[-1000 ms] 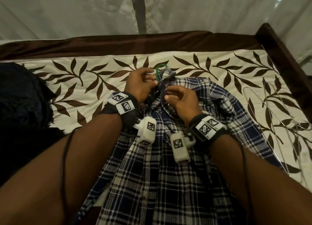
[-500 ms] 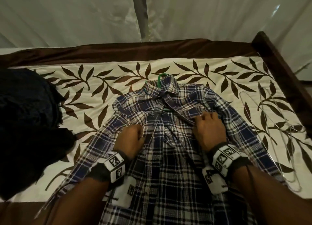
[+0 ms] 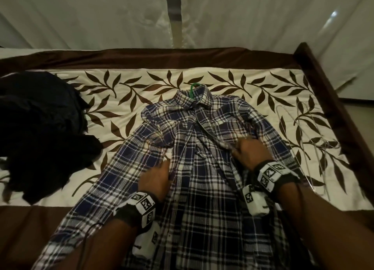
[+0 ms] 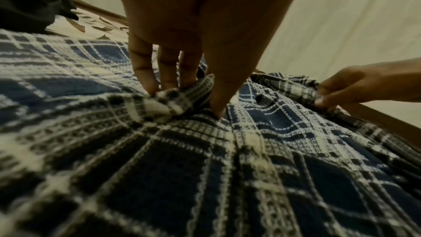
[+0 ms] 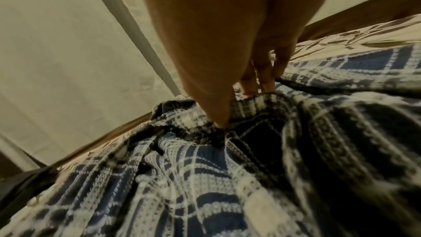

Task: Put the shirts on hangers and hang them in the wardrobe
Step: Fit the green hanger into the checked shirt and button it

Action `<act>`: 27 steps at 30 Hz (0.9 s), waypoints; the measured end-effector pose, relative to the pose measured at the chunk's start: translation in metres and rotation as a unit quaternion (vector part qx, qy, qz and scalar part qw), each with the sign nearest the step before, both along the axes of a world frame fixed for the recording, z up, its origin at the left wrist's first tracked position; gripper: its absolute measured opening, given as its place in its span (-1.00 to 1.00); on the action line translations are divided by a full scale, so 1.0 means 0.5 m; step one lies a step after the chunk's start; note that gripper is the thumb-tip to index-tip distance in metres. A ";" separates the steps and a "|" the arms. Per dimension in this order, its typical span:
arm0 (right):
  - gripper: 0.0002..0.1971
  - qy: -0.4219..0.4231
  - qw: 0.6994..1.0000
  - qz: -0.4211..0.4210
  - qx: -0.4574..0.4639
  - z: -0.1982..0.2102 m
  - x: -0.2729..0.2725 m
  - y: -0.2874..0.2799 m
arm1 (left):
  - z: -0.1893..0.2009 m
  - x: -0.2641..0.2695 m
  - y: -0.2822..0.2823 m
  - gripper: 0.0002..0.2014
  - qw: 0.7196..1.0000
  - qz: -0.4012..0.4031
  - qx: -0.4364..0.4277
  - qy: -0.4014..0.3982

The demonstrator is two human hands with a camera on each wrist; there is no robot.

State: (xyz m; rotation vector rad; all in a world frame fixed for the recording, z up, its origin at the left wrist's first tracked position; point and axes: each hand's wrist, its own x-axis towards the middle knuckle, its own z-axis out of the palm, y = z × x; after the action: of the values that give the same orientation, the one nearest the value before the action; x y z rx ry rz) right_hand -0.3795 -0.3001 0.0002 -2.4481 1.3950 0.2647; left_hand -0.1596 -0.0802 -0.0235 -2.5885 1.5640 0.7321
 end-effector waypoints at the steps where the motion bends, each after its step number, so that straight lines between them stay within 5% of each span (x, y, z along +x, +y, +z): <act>1: -0.80 -0.066 0.997 -0.032 0.037 0.006 -0.004 0.005 | 0.008 0.007 0.003 -0.57 1.000 0.009 -0.002 0.013; 6: -0.76 -0.222 0.961 -0.137 0.094 0.056 -0.051 -0.007 | 0.062 0.128 0.026 -0.71 0.987 0.152 0.010 0.044; 8: -0.70 -0.204 0.963 -0.137 0.110 0.061 -0.075 -0.010 | 0.076 0.162 0.044 -0.58 0.986 0.163 0.038 0.011; 10: -0.65 -0.169 0.965 -0.113 0.163 0.053 -0.091 -0.002 | 0.083 0.151 0.051 -0.56 0.985 0.169 -0.022 -0.023; 13: -0.76 -0.123 0.969 -0.079 0.200 0.021 -0.101 0.033 | 0.071 0.072 0.031 -0.85 0.984 0.128 -0.120 0.031; 17: -0.87 -0.168 0.975 -0.090 0.115 -0.001 -0.101 0.092 | 0.014 -0.022 -0.006 -0.66 0.988 0.106 -0.103 0.045; 21: -0.96 -0.305 0.932 -0.191 0.040 0.018 -0.107 0.125 | -0.014 -0.018 -0.034 -0.66 0.981 0.152 -0.116 -0.015; 27: -0.89 -0.359 0.897 -0.256 0.017 0.013 -0.130 0.110 | 0.031 -0.015 -0.034 -0.80 0.951 0.225 -0.182 0.110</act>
State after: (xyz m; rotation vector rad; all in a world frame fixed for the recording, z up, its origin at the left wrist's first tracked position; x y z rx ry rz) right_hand -0.4443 -0.2452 0.0067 -1.7416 1.5491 -0.6608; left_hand -0.1673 -0.0973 -0.0082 -3.3055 1.2583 0.8516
